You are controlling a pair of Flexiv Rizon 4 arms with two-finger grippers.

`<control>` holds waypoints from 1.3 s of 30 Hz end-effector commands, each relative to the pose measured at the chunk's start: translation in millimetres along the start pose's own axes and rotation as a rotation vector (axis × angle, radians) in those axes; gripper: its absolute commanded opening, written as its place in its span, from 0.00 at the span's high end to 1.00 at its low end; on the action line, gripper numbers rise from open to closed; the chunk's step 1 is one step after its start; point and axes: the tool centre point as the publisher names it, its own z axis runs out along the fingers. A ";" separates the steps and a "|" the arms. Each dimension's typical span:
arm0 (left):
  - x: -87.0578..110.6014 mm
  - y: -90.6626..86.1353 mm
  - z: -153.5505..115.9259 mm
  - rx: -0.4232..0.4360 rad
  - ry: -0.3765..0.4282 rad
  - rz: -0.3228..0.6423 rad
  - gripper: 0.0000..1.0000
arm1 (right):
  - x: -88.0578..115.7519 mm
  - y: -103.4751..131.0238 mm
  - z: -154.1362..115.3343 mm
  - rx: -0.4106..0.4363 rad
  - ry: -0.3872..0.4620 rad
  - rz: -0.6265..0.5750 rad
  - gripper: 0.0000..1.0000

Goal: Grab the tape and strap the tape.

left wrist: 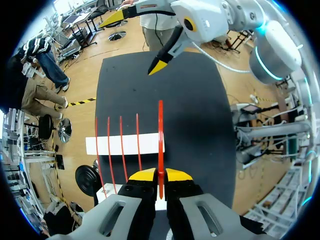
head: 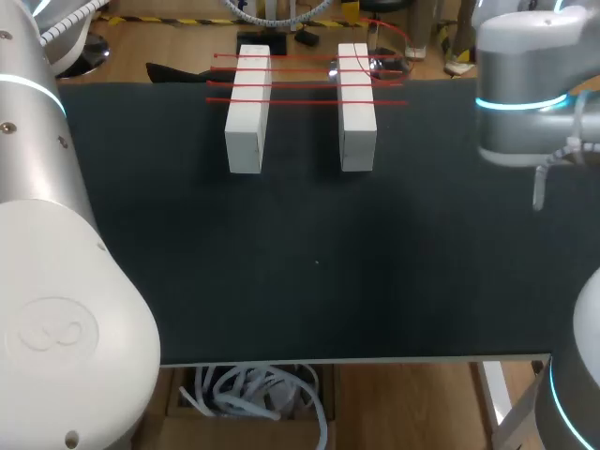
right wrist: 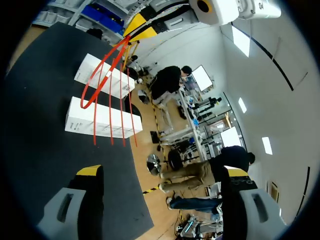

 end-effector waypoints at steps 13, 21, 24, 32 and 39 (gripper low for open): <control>-6.5 131.9 -41.2 -0.251 -0.126 -0.360 1.00 | -2.8 -4.3 -7.0 -0.082 0.147 -0.001 0.00; 51.7 301.6 -63.3 -0.410 -0.103 -0.818 1.00 | -2.8 -4.3 -7.0 -0.082 0.147 -0.001 0.00; 83.6 341.6 -55.3 -0.341 -0.057 -0.972 1.00 | -2.8 -4.3 -7.0 -0.082 0.147 -0.001 0.00; 112.4 403.0 -35.5 -0.301 0.005 -1.082 0.59 | -2.8 -4.3 -7.0 -0.082 0.147 -0.001 0.00; 112.4 403.0 -35.5 -0.301 0.005 -1.082 0.00 | -2.8 -4.3 -7.0 -0.082 0.147 -0.001 0.00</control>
